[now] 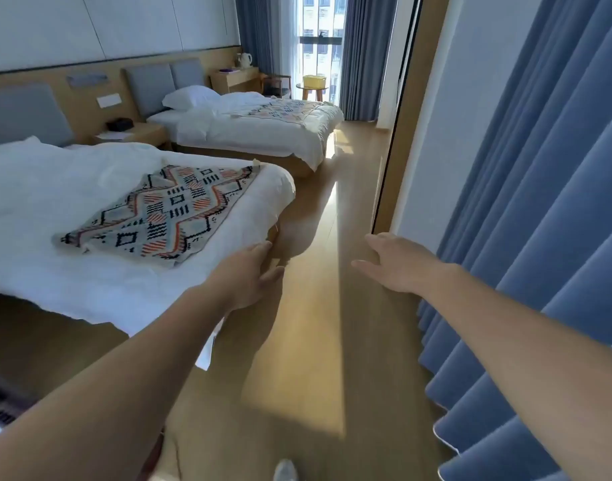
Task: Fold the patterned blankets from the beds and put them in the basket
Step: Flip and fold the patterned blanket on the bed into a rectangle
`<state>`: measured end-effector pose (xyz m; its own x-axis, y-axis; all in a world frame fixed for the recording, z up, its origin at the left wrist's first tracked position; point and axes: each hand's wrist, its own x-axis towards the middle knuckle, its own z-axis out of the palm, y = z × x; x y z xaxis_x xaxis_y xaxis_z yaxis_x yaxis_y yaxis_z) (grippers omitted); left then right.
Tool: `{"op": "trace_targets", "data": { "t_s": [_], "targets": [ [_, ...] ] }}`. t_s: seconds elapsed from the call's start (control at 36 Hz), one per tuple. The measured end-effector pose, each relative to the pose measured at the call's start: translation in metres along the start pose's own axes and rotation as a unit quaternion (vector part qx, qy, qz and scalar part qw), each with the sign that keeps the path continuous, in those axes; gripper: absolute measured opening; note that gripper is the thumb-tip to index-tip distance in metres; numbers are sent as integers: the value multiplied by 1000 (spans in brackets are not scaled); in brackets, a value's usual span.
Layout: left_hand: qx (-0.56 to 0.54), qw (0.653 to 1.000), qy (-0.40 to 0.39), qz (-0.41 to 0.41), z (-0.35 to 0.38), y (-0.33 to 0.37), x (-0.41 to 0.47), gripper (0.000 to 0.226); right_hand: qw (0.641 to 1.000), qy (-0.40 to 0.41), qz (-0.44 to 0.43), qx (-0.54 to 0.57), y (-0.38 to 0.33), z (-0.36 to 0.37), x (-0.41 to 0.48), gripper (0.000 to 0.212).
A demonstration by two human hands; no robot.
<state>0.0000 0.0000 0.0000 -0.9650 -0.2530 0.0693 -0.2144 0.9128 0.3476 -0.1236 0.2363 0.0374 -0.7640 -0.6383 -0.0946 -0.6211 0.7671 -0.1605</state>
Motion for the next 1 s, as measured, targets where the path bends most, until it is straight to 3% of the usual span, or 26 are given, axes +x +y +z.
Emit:
{"op": "trace_targets", "data": {
  "t_s": [0.58, 1.0],
  "targets": [
    [29, 999, -1, -32, -13, -97, 245, 68, 1000, -24, 3, -6, 14, -19, 266, 60],
    [26, 997, -2, -77, 28, -73, 439, 68, 999, -12, -48, 22, 138, -29, 456, 55]
  ]
}}
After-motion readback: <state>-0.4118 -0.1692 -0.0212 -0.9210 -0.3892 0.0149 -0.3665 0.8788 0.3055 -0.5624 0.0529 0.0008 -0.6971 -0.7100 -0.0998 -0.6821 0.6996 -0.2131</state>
